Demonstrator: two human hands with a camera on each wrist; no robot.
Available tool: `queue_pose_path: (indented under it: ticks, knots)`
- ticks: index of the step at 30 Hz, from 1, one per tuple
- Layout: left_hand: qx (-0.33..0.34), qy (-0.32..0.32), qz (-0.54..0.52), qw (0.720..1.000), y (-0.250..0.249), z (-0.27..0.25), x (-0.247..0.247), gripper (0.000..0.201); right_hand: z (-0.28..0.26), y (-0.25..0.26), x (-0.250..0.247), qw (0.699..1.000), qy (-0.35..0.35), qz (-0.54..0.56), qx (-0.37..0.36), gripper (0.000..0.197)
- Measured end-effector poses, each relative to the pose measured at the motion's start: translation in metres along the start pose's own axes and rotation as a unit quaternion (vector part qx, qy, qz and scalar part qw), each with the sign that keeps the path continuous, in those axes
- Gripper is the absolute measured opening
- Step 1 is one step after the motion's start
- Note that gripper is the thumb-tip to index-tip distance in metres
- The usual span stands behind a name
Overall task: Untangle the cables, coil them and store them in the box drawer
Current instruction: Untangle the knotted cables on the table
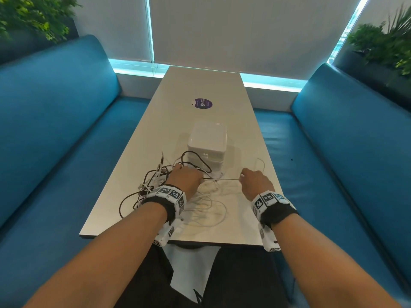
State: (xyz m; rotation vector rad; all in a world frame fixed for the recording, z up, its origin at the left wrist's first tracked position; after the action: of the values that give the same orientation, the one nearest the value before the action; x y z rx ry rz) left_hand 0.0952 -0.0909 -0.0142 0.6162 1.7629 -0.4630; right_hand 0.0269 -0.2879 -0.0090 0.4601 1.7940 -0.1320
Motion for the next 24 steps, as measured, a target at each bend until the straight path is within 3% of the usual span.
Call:
queue_pose_path:
  ticks: [3,8,11,15,19,22,24]
  knots:
    - [0.008,0.004,0.014,1.000,-0.015,-0.001,0.000,0.027,-0.005,0.009,-0.002,1.000,-0.012,0.016,-0.020,0.020]
    - [0.012,-0.008,-0.010,1.000,-0.023,-0.001,0.003,0.020,-0.009,0.054,0.013,0.989,0.017,0.052,-0.139,0.025]
    - [0.020,-0.015,-0.025,0.999,-0.021,-0.006,0.000,0.022,-0.007,0.061,0.018,0.989,0.034,0.056,-0.135,0.022]
    - [0.006,0.000,-0.077,0.997,-0.010,-0.005,0.002,0.029,-0.006,0.065,0.014,0.989,-0.008,-0.009,-0.148,0.028]
    - [-0.005,0.004,-0.106,0.994,-0.006,-0.004,0.001,0.023,-0.008,0.066,0.010,0.985,-0.034,-0.082,-0.145,0.029]
    - [-0.026,0.010,-0.068,0.997,-0.002,-0.006,-0.003,0.025,-0.010,0.050,0.009,0.987,-0.017,-0.115,-0.110,0.023]
    - [-0.033,0.019,-0.031,0.999,0.000,-0.009,-0.001,0.027,-0.012,0.031,0.006,0.989,0.001,-0.136,-0.050,0.020]
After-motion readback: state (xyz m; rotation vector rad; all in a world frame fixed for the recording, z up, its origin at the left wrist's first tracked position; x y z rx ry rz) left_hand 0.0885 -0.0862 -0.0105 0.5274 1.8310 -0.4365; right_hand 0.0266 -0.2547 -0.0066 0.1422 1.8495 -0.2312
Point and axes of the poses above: each hand's wrist, its own z-axis towards the middle knuckle, its own x-axis out of the palm, y = z × x, the point moved 7 cm from there along z, towards the middle knuckle, and after that the axes turned 12 degrees about y, right-handed, at the moved point
